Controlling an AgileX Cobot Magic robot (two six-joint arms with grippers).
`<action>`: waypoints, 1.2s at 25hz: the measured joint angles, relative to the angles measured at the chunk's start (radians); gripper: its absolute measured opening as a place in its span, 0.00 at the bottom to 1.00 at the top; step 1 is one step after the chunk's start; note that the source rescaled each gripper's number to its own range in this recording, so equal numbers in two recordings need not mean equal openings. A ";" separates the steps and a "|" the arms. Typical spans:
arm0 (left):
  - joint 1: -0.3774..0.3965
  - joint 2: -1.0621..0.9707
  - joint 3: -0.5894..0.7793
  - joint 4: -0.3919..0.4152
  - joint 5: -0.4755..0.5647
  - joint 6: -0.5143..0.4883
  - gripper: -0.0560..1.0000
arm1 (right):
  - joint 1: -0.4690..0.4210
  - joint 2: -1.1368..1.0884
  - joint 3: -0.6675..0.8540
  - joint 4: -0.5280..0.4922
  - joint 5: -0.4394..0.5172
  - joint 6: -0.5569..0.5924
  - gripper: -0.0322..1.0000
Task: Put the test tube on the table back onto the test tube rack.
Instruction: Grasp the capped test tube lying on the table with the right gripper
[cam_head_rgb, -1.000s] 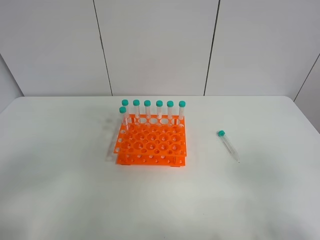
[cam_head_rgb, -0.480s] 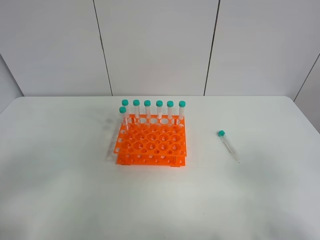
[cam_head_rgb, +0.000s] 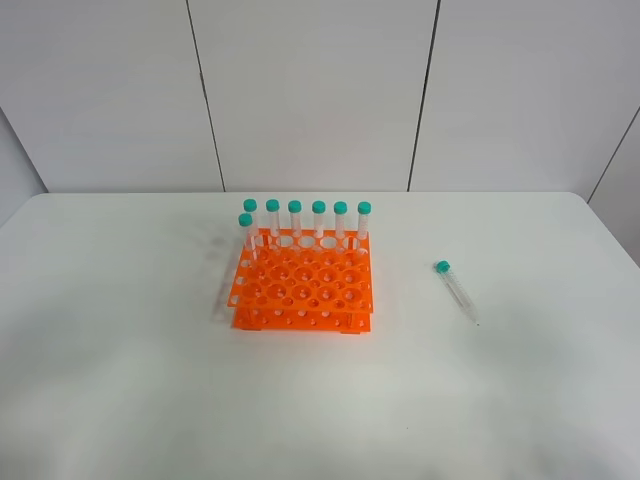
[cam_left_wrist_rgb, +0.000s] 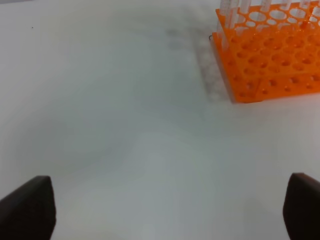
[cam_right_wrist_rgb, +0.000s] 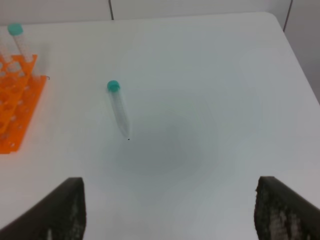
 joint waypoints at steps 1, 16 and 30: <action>0.000 0.000 0.000 0.000 0.000 0.000 1.00 | 0.000 0.000 0.000 0.000 0.000 0.000 1.00; 0.000 0.000 0.000 0.000 0.000 0.000 1.00 | 0.000 0.395 -0.168 0.076 -0.065 -0.071 1.00; 0.000 0.000 0.000 0.000 0.000 0.000 1.00 | 0.004 1.230 -0.499 0.192 -0.141 -0.279 1.00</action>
